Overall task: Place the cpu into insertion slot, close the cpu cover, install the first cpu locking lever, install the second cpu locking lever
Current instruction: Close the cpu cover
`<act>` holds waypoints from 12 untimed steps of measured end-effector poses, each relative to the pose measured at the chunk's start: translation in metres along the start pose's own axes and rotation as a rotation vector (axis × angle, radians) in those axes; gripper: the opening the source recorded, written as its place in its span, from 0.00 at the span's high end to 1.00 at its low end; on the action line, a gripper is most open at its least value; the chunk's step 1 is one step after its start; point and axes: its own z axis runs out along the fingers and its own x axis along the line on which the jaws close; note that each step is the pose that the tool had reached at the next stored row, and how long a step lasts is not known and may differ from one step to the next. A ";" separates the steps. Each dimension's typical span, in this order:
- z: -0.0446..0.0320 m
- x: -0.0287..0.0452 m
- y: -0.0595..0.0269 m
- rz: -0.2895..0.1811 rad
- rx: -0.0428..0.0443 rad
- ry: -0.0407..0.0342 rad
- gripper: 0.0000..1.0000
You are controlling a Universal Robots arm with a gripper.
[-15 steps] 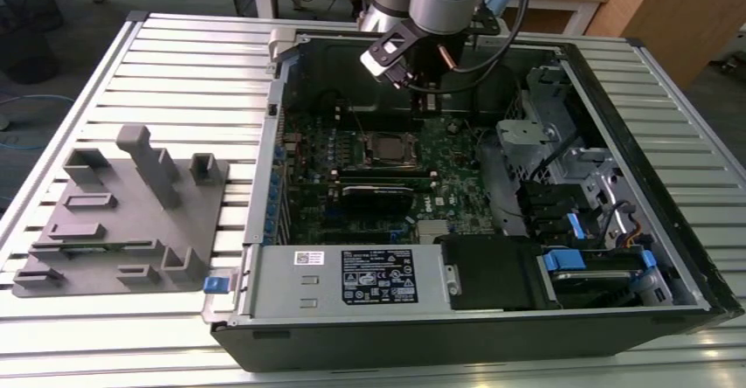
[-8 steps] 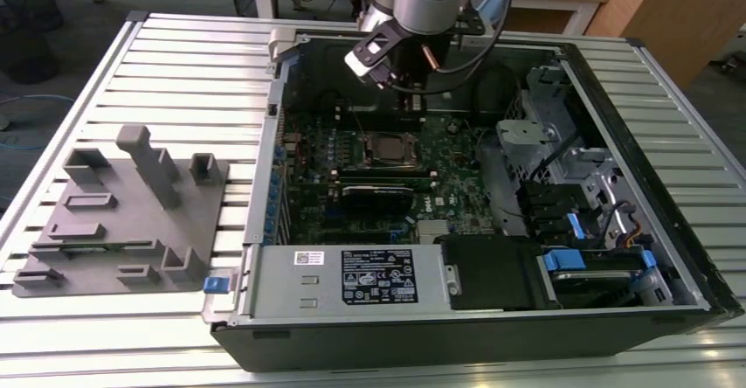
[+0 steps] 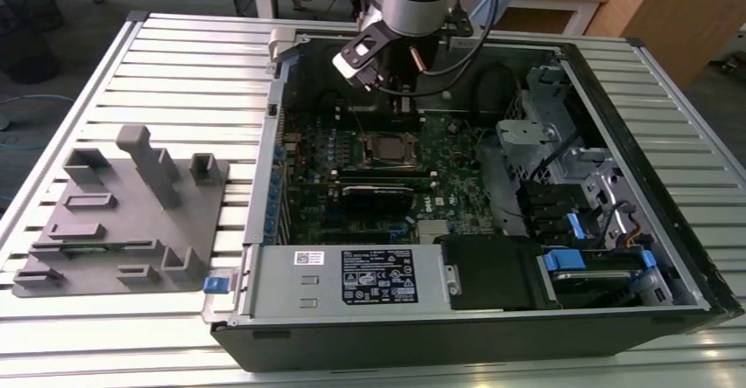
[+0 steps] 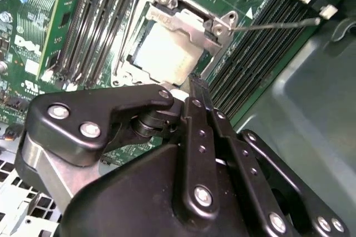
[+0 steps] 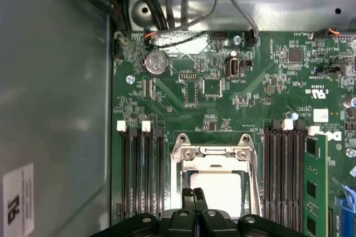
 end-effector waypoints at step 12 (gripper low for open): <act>0.0011 -0.0125 -0.0047 -0.001 -0.0001 0.0001 0.89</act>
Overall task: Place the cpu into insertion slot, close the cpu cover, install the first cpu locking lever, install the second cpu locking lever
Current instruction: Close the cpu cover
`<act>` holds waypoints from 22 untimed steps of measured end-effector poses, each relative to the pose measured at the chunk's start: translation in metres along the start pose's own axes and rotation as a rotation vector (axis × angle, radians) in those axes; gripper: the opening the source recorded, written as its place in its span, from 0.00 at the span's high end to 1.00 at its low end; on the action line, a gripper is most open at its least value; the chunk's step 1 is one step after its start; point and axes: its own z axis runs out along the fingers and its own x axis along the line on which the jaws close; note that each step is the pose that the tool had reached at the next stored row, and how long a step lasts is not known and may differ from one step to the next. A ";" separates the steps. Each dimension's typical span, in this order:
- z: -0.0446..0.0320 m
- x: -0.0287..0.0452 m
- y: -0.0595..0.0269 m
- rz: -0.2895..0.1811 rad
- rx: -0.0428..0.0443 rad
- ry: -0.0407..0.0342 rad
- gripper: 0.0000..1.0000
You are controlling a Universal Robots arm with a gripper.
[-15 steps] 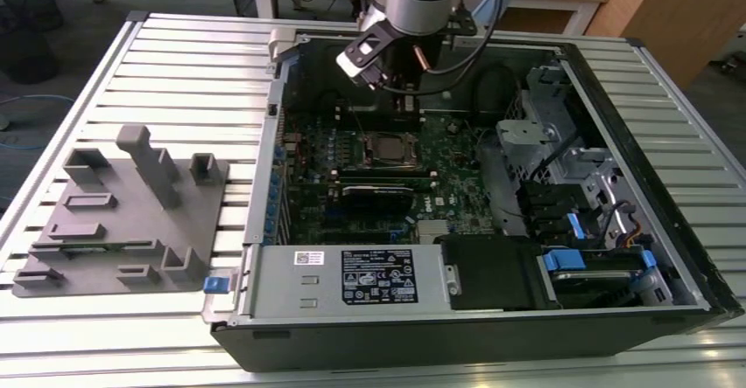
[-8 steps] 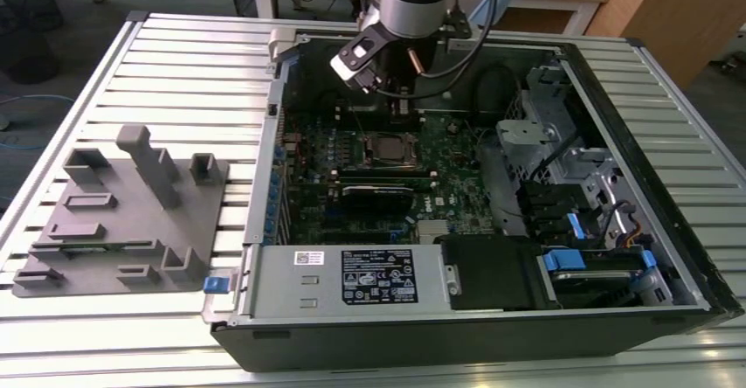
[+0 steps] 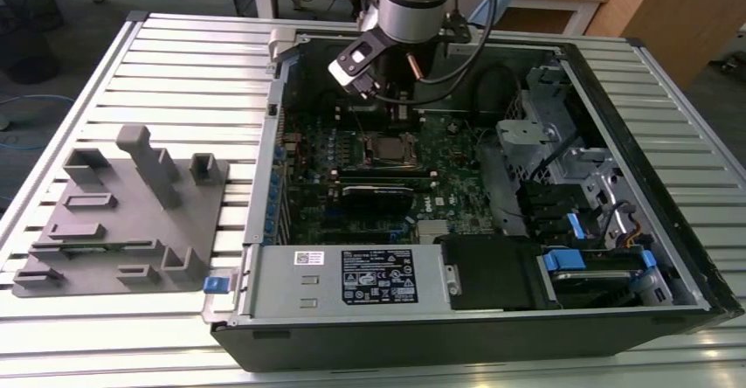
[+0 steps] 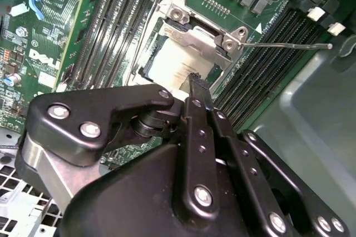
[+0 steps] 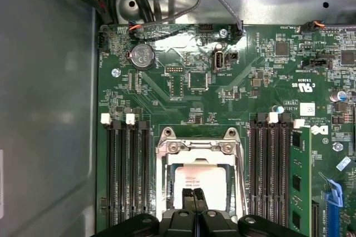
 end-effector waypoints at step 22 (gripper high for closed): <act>0.0011 -0.0001 -0.0032 -0.082 0.0002 0.0013 0.89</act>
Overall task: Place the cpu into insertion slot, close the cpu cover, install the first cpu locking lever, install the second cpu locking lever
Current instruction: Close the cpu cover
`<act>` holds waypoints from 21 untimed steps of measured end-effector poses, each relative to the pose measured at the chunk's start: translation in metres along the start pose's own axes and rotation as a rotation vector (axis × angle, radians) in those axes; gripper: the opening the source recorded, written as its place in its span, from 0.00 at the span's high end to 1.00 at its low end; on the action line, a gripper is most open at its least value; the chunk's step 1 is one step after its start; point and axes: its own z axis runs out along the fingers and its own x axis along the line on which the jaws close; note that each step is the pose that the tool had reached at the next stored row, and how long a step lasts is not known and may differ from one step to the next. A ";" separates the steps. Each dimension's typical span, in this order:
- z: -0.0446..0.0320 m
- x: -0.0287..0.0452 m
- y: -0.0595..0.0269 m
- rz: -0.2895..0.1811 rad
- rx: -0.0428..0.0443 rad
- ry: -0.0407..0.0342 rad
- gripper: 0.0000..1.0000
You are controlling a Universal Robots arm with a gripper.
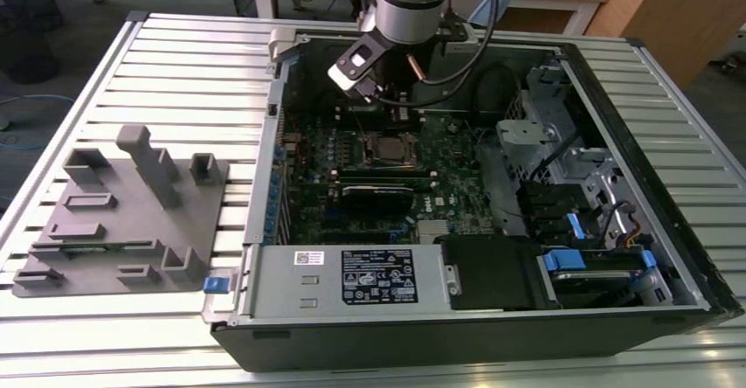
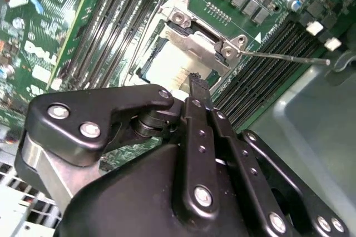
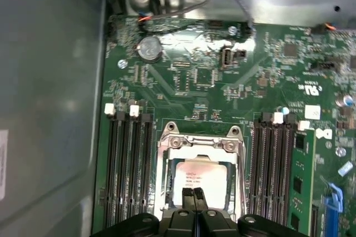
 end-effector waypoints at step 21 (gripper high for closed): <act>0.0009 0.0000 0.0000 -0.206 0.0004 0.0032 0.89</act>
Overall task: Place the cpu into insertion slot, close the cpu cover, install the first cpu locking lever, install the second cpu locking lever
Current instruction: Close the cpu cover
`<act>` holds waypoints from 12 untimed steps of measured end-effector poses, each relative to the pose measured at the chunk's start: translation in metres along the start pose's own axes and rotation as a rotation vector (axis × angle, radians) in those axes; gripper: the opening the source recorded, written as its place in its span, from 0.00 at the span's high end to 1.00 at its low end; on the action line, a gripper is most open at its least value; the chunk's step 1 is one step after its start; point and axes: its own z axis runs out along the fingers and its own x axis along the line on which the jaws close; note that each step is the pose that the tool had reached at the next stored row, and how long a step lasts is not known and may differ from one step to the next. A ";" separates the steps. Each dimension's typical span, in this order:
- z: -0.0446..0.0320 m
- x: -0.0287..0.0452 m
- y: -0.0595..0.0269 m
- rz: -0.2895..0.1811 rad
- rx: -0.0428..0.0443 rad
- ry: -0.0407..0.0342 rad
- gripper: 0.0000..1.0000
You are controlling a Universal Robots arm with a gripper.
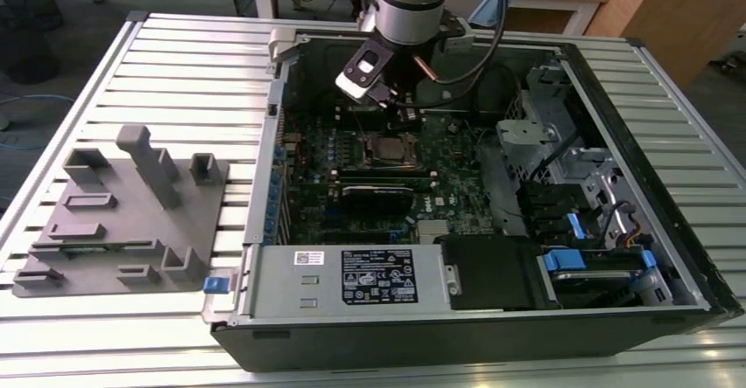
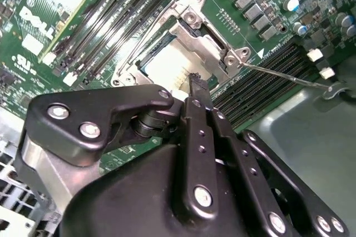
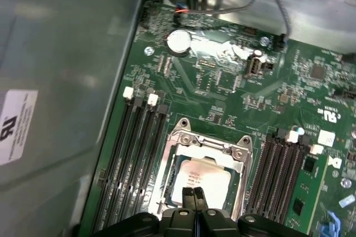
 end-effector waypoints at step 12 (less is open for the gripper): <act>0.0000 0.0000 0.0000 -0.020 0.0000 0.0003 0.89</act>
